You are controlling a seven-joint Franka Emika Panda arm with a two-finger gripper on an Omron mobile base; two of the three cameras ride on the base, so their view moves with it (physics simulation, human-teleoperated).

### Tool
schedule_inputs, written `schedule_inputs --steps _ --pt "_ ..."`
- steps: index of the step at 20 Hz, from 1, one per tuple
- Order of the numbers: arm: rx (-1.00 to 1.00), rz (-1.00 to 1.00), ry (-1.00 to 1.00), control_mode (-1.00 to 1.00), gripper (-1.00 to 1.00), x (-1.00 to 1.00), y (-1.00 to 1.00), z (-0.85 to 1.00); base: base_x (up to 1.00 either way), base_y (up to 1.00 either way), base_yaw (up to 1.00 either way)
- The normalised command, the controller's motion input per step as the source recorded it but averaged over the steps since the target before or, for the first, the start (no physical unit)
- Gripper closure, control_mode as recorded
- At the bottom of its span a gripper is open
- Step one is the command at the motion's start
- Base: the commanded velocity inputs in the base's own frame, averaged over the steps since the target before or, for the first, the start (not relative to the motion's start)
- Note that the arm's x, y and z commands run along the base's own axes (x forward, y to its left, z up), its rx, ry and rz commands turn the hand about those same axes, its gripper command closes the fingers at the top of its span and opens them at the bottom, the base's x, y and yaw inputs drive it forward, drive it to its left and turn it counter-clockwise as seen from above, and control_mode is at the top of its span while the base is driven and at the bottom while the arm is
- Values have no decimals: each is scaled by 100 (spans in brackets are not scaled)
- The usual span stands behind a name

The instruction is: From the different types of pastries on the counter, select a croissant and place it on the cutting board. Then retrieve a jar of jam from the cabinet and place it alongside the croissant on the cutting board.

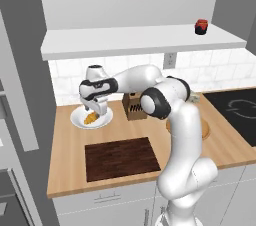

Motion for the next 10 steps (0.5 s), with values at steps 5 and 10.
schedule_inputs --steps 5,10 --pt "-5 8 1 -100 -100 0 0 -40 0 0 0" --pt "-4 7 0 -100 -100 4 0 -31 0 0 0"
